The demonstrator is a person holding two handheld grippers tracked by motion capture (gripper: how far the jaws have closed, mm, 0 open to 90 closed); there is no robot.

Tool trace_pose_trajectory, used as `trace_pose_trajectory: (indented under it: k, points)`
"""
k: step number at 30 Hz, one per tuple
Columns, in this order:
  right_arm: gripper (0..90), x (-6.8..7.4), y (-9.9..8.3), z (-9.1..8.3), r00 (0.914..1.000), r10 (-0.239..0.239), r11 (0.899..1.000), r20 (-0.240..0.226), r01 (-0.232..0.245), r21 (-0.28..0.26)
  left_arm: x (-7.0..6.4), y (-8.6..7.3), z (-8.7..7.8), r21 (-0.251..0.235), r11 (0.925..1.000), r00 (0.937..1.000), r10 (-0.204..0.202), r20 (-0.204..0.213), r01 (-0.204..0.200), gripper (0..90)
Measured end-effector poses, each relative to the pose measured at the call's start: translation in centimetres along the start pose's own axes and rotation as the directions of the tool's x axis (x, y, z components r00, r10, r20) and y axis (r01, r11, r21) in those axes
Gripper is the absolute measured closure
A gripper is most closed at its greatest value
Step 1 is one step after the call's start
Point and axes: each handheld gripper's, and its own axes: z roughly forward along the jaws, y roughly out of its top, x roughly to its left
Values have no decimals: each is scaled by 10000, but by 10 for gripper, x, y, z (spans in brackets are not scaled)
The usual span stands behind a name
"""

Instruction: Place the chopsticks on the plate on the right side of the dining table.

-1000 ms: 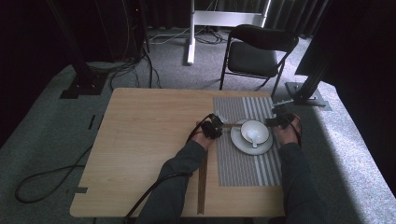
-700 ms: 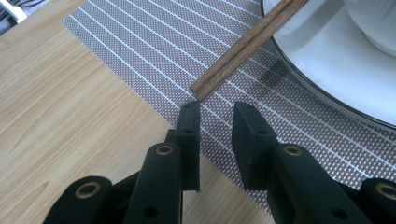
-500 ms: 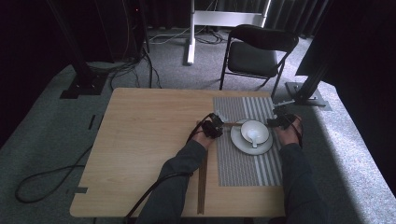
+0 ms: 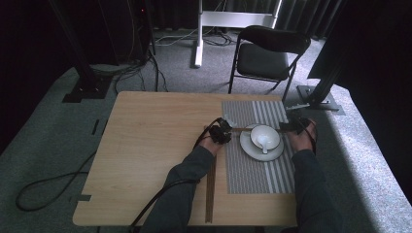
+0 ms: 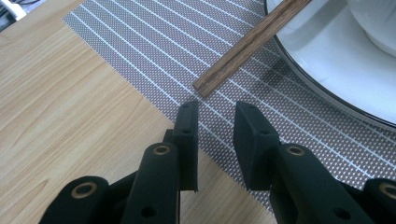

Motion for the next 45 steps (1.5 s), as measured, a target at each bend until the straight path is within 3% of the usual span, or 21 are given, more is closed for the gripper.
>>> trace_pose_trajectory:
  k: [28, 35, 39, 45]
  points:
    - [402, -9, -10, -22, 9999, 102, 9980, 140, -93, -619, 0, -4, 0, 23, 10000, 10000, -43, 27, 43, 691]
    - [394, -6, -19, -43, 9997, -59, 9933, 224, 85, -1155, 6, -9, -21, -335, 9994, 10000, -7, -38, 5, 677]
    - [393, -7, -31, -59, 9994, 109, 9887, 339, -57, -1498, 10, -15, -37, -637, 9979, 9999, -127, -80, 122, 666]
    - [393, -8, -56, -83, 9986, 369, 9798, 385, -286, -1980, 10, -28, -57, -890, 9960, 10000, 43, -70, -49, 654]
